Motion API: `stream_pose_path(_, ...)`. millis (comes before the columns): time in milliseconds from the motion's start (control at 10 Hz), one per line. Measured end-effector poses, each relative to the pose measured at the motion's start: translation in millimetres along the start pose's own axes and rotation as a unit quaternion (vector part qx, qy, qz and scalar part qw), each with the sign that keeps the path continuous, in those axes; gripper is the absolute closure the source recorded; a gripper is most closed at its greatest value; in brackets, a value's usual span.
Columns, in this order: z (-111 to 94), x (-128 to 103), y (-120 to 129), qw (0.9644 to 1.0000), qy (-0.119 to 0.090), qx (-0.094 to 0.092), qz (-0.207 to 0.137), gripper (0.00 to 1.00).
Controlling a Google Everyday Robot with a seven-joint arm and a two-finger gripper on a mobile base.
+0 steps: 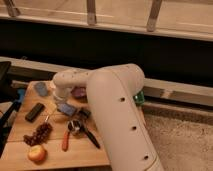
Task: Place sponge in paper cup
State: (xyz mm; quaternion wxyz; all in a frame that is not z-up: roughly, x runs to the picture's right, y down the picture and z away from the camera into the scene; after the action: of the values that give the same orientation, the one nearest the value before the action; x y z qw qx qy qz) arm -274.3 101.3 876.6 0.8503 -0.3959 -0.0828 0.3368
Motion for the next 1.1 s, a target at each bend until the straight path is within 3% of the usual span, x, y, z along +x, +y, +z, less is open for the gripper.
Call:
stream_pose_path(500, -11, 11, -21, 0.9995, 0.014, 0.027, 0.006, 0.2)
stream_pose_path(800, -8, 11, -29, 0.9994, 0.009, 0.033, 0.01, 0.2)
stream_pose_path(1100, 7, 13, -36, 0.9993, -0.001, 0.031, 0.019, 0.24)
